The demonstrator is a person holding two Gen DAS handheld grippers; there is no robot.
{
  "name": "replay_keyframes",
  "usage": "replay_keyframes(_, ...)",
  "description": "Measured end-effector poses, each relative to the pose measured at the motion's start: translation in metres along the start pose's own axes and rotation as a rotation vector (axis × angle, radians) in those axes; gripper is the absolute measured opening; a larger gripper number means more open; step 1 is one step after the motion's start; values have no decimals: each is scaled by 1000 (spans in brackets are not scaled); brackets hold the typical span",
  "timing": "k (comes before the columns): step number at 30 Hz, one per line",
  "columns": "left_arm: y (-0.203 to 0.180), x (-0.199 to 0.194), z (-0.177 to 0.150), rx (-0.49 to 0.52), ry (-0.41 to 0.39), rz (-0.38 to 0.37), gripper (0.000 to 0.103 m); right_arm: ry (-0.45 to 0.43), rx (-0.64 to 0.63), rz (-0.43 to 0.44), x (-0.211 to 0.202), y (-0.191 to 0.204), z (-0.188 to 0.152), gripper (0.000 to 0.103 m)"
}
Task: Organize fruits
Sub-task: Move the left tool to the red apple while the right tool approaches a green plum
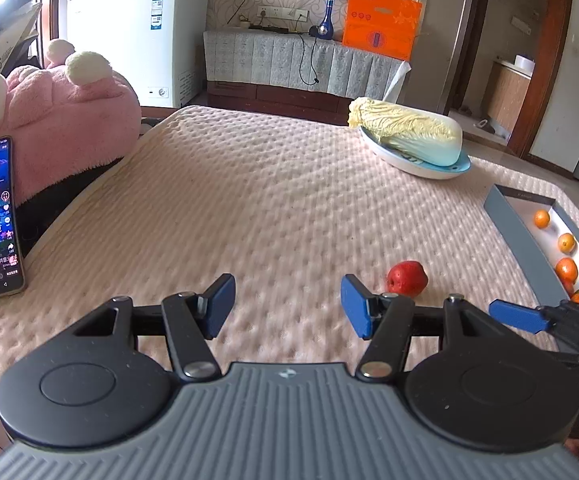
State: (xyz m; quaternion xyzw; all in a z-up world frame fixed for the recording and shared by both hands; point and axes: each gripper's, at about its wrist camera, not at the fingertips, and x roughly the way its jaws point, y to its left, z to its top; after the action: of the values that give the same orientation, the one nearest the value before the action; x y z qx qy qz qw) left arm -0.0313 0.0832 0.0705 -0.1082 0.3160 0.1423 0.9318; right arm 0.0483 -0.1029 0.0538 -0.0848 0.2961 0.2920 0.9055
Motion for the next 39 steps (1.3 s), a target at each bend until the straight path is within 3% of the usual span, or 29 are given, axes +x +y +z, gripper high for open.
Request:
replay_keyframes(12, 9, 2, 0, -7, 9, 3, 64, 20, 0, -12, 21, 9, 4, 46)
replay_keyframes(19, 31, 0, 3, -75, -10, 72, 64, 25, -13, -35, 27, 14, 5, 46)
replay_keyframes(22, 39, 1, 3, -111, 1, 62, 64, 33, -17, -40, 28, 14, 4, 46)
replay_keyframes(39, 45, 0, 3, -95, -14, 86, 71, 35, -12, -35, 31, 14, 4, 46)
